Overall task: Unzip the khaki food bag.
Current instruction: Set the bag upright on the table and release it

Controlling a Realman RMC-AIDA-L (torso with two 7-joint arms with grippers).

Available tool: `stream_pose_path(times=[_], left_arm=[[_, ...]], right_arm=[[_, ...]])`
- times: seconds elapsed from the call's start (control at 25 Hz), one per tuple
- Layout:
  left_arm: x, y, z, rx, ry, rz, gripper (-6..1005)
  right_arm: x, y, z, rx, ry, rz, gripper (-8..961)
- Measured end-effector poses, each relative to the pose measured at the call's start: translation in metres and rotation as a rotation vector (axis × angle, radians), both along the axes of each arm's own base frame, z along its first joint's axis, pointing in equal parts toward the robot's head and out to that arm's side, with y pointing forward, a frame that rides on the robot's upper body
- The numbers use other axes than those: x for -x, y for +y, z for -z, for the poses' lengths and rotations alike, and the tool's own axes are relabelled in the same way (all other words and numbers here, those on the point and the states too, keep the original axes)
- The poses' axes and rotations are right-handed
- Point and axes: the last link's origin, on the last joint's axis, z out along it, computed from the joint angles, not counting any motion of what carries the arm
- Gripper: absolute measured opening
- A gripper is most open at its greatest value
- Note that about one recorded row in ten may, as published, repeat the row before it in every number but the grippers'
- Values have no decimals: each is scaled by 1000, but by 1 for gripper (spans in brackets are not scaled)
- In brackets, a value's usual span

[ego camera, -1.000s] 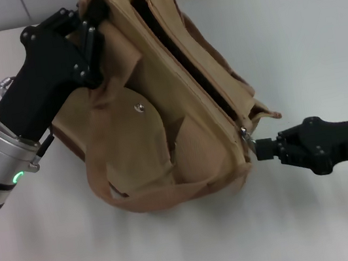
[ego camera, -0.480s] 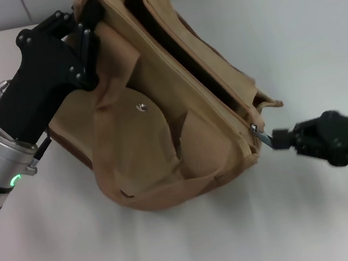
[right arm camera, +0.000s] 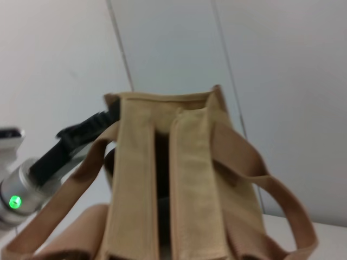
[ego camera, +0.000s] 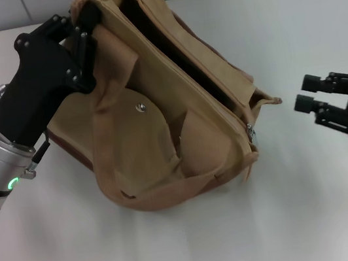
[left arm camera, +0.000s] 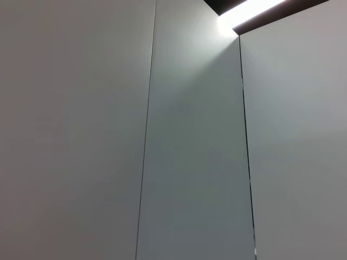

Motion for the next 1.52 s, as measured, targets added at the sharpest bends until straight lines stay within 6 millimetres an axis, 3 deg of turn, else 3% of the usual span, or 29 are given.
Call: stream_pose_path(times=[0.28, 0.84, 1.04, 1.2, 1.52], left_arm=[[1, -1, 1, 18, -14, -7, 64], [4, -8, 0, 23, -29, -6, 66], [5, -9, 0, 27, -30, -7, 67], [4, -9, 0, 29, -31, -6, 68], [4, -10, 1, 33, -27, -2, 69]], right_arm=[[8, 2, 14, -34, -38, -86, 441], [13, 16, 35, -63, -82, -83, 224], [14, 17, 36, -62, -81, -85, 208], [14, 17, 37, -63, -74, -81, 108], [21, 22, 31, -21, -4, -46, 77]])
